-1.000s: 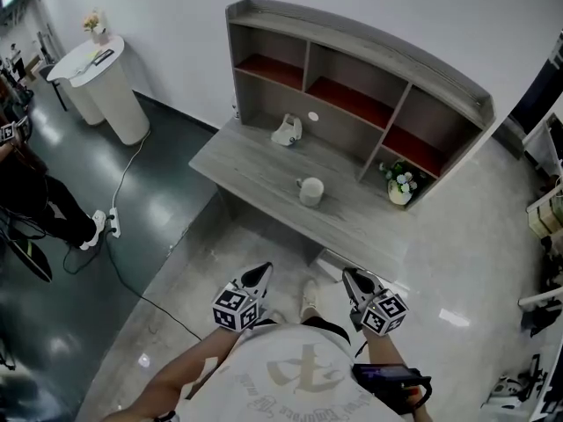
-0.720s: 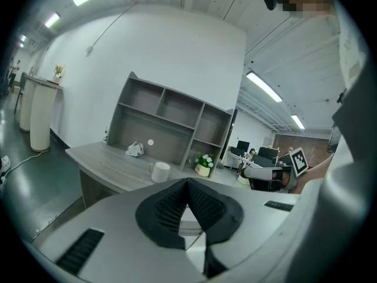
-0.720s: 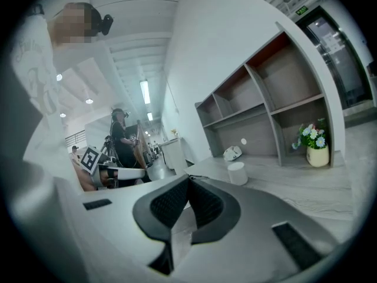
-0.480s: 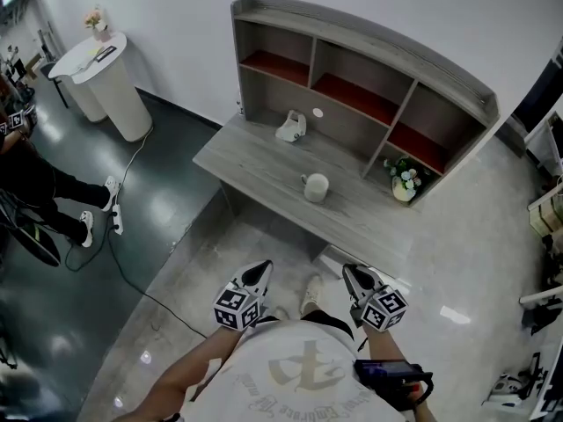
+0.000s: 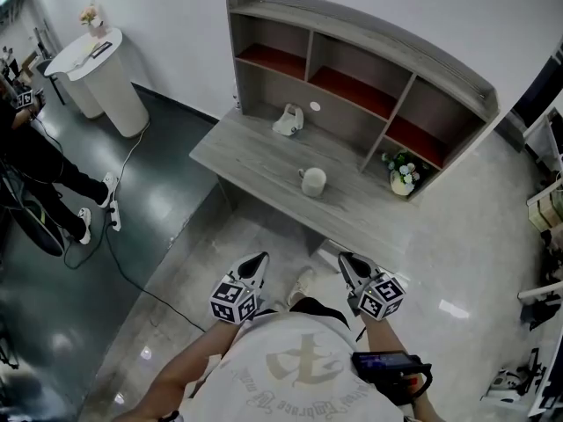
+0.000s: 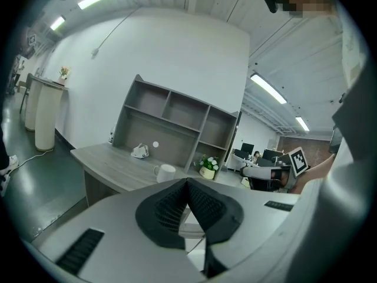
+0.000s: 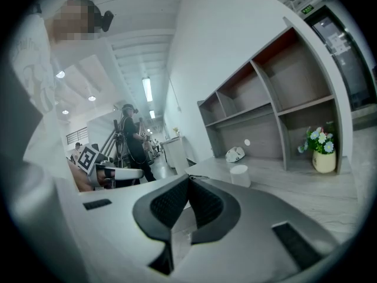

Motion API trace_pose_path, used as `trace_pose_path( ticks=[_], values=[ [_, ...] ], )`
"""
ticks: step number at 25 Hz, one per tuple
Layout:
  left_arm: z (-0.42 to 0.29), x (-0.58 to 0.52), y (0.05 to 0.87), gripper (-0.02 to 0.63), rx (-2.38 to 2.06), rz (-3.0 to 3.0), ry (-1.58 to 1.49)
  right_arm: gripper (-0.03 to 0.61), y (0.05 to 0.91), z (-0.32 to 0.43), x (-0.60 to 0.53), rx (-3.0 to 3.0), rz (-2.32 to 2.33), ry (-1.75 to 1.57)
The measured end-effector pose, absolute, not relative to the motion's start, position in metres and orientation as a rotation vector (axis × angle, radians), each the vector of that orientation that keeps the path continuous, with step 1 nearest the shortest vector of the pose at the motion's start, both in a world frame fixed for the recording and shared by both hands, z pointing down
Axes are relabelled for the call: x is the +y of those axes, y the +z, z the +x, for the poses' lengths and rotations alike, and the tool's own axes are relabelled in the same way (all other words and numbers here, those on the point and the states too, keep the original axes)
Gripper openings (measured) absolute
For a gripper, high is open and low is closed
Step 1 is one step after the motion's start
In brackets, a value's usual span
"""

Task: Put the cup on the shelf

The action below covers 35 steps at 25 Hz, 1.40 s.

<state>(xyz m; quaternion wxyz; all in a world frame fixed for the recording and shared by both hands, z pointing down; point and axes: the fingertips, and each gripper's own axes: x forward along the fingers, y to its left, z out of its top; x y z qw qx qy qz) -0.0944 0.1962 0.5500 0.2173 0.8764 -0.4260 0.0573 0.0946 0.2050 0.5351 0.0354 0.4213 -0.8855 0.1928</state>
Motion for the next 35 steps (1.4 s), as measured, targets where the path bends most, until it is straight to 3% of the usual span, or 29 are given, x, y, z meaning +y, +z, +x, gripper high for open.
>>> trace_pose_path(
  ticks=[35],
  values=[
    [-0.062, 0.030, 0.573, 0.002, -1.210, 2.360, 0.263, 0.002, 0.570, 0.129, 0.017, -2.717, 1.256, 0.709]
  ],
)
